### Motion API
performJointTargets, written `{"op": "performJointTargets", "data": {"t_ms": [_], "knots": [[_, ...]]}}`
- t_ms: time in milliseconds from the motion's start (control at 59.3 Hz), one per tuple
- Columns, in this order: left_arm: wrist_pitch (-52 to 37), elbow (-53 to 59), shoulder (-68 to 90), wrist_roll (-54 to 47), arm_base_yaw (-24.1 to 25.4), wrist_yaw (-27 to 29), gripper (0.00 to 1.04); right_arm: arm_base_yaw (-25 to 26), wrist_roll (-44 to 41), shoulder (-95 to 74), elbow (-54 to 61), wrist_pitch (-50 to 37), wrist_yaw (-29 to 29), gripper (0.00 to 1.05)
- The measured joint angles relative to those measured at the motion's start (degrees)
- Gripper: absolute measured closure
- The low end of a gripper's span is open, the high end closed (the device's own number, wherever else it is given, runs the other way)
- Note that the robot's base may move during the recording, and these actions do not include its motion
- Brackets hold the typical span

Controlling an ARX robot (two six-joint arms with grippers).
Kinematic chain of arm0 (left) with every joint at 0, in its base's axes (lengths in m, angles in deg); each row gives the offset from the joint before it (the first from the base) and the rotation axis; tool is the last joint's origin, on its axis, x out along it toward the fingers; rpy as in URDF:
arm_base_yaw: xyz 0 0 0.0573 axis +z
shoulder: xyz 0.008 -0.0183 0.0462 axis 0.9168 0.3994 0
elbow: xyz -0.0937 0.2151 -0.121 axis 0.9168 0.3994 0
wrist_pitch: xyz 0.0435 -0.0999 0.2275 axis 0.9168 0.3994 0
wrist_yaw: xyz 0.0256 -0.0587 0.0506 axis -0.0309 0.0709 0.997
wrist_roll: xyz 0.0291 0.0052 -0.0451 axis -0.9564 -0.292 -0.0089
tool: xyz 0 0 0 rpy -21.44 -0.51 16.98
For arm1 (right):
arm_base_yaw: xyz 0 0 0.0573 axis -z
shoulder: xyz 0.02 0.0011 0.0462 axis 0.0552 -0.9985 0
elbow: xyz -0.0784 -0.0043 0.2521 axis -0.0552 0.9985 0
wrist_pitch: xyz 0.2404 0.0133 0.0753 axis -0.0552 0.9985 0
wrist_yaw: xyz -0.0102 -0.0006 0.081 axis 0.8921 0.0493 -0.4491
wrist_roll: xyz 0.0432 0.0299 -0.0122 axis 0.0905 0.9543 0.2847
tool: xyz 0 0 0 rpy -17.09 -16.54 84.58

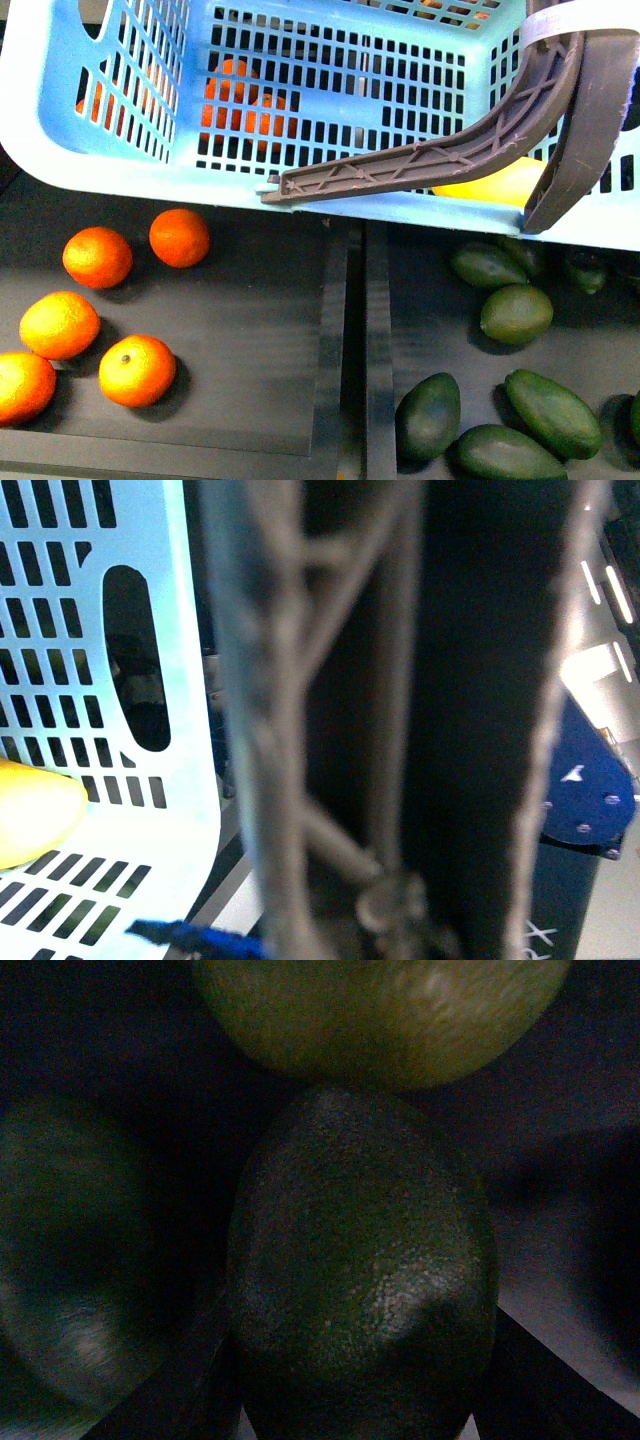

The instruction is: Pick mango and avocado into basket

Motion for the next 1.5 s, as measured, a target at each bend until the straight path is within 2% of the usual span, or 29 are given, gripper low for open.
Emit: {"op": "performJointTargets", "data": {"t_ms": [185,371,523,607,658,809,978,1012,1029,1214,1315,1400,1501], "knots": [[0.0,0.0,0.0,0.0,0.0,0.0,0.98,3.5,4.3,22.4,10.6,1.1,0.8,0.54],[0.0,0.0,0.0,0.0,0.0,0.0,0.98,5.1,8.0,44.2,16.2,8.4,-5.1,0.54],[0.0,0.0,0.0,0.0,0.0,0.0,0.98,2.4,11.7,57.1,16.8,13.9,-10.1,0.54],[0.0,0.0,0.0,0.0,0.0,0.0,0.98,-2.7,14.3,64.5,16.8,16.3,-11.6,0.54],[0.0,0.0,0.0,0.0,0.0,-0.1,0.98,-7.2,15.8,65.8,16.9,16.5,-10.7,0.54],[0.0,0.0,0.0,0.0,0.0,0.0,0.98,-13.6,17.7,64.2,17.7,16.4,-9.2,0.54],[0.0,0.0,0.0,-0.2,0.0,-0.1,0.98,-20.4,19.2,59.0,17.5,15.6,-2.1,0.54],[0.0,0.0,0.0,0.1,0.0,-0.1,0.98,-20.8,19.3,58.5,17.4,15.3,-1.6,0.5],[0.0,0.0,0.0,0.2,0.0,-0.1,0.98,-21.1,19.9,58.0,17.4,14.6,-1.8,0.43],[0.0,0.0,-0.1,0.0,0.1,-0.3,0.98,-21.3,19.0,58.2,18.2,11.6,0.0,0.08],[0.0,0.0,-0.1,0.3,-0.3,-2.1,0.98,-21.1,15.5,63.5,21.0,10.6,5.0,0.09],[0.0,0.0,-0.5,0.2,-0.8,-2.7,0.98,-21.0,11.7,74.7,25.1,12.0,9.7,0.09],[0.0,0.0,-0.4,0.8,-0.7,-0.6,0.98,-25.7,10.3,91.2,30.9,20.3,14.8,0.09]]}}
